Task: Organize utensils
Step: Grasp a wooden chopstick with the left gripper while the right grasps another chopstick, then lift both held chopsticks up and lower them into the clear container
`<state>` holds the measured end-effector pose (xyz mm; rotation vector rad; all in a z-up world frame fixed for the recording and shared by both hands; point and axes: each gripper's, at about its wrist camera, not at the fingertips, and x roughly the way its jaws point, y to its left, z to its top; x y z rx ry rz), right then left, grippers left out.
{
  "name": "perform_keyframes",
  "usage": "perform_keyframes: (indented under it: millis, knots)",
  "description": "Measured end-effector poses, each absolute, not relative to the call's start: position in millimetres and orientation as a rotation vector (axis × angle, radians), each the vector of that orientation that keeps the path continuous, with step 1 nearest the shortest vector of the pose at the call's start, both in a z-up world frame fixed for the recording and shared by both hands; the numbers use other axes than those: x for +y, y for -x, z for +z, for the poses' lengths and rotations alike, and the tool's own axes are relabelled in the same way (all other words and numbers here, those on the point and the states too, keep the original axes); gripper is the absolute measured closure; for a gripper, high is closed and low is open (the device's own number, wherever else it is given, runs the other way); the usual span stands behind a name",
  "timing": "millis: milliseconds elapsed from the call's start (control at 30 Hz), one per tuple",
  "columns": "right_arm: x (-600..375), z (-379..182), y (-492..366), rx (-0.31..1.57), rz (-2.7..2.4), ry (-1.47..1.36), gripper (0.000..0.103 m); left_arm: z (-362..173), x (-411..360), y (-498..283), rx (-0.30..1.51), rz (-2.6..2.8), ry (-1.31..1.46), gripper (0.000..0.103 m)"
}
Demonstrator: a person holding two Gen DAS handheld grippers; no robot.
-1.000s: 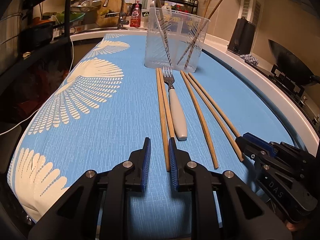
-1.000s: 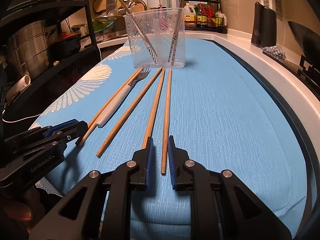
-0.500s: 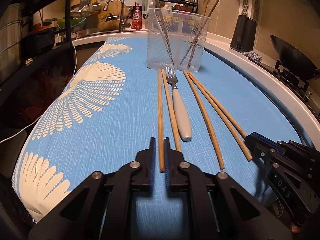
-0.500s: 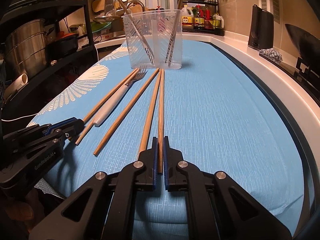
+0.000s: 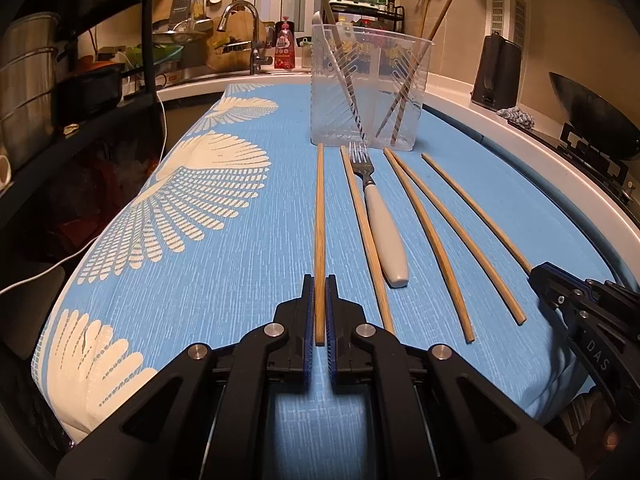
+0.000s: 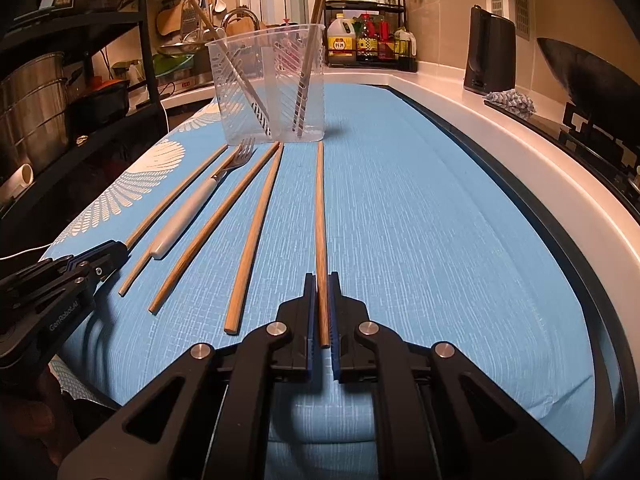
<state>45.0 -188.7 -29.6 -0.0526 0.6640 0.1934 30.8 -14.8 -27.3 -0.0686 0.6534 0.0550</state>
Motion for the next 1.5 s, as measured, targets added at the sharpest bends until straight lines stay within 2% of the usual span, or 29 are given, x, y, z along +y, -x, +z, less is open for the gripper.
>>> perform_keyframes:
  millis: [1500]
  knots:
    - [-192.4,-28.5,-46.8,0.666,0.169,0.048,0.098,-27.0,-17.0,-31.1,0.642,0.063,0.060,0.098]
